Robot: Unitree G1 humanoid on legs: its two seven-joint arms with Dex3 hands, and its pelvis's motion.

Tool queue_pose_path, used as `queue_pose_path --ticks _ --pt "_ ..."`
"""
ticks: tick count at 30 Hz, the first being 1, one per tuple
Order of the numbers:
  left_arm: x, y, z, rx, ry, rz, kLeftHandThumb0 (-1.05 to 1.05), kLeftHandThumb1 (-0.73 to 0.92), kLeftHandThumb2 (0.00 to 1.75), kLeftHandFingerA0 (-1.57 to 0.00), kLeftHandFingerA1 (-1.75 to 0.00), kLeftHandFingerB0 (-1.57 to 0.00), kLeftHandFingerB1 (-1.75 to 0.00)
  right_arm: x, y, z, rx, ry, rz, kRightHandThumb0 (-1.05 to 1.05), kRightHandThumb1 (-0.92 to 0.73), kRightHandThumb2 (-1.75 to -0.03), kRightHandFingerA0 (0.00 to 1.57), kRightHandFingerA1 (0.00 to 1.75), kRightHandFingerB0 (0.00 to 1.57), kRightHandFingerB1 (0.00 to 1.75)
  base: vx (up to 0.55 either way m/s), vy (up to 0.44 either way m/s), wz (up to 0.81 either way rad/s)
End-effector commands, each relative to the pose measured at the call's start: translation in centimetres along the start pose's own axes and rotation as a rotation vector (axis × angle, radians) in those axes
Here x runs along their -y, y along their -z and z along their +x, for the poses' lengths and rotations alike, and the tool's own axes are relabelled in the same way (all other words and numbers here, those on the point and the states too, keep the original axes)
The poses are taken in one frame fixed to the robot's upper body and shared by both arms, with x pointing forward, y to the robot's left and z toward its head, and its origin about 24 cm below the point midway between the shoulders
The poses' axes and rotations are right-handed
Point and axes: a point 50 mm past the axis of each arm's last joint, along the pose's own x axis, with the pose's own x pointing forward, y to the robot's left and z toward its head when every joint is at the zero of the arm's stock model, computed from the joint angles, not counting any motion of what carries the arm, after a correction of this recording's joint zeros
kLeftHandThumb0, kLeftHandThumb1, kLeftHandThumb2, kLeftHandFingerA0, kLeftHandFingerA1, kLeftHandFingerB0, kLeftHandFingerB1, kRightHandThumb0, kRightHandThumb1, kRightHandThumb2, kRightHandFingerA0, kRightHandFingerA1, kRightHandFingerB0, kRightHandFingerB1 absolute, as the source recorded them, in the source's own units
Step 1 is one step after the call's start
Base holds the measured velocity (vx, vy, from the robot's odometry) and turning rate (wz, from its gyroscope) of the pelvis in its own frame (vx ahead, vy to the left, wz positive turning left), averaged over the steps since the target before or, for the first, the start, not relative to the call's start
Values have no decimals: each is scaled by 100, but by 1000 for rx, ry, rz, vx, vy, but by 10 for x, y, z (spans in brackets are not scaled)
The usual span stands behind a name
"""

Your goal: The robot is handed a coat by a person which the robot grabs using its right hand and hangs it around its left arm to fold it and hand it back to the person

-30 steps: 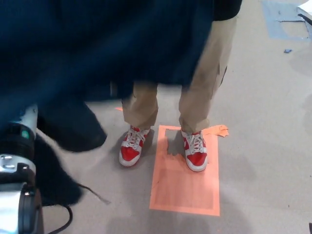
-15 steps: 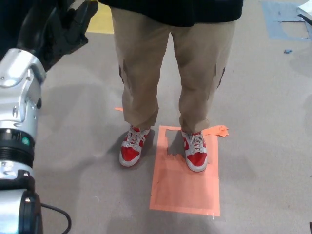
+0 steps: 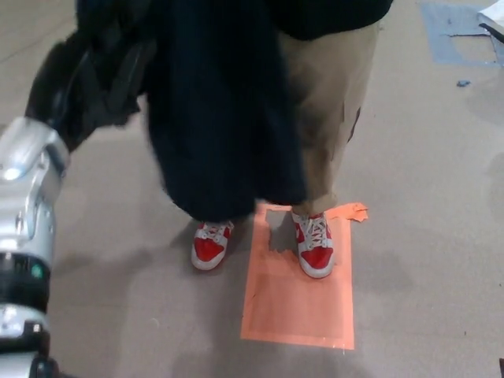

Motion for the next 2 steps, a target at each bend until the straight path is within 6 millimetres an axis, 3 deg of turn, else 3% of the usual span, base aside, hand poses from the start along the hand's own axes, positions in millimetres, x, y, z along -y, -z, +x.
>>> queue_pose_path --ticks 1,2 --pt "-1 25 -32 -16 13 -27 -72 69 106 -3 -38 -3 -32 6 1 -2 25 11 -3 -77 -87 -110 0 15 0 11 0 0 0" --pt "-2 31 -41 -29 10 -28 -72 69 105 -3 -36 -2 -31 5 1 -2 28 10 7 -77 -86 -110 0 16 0 11 0 0 0"
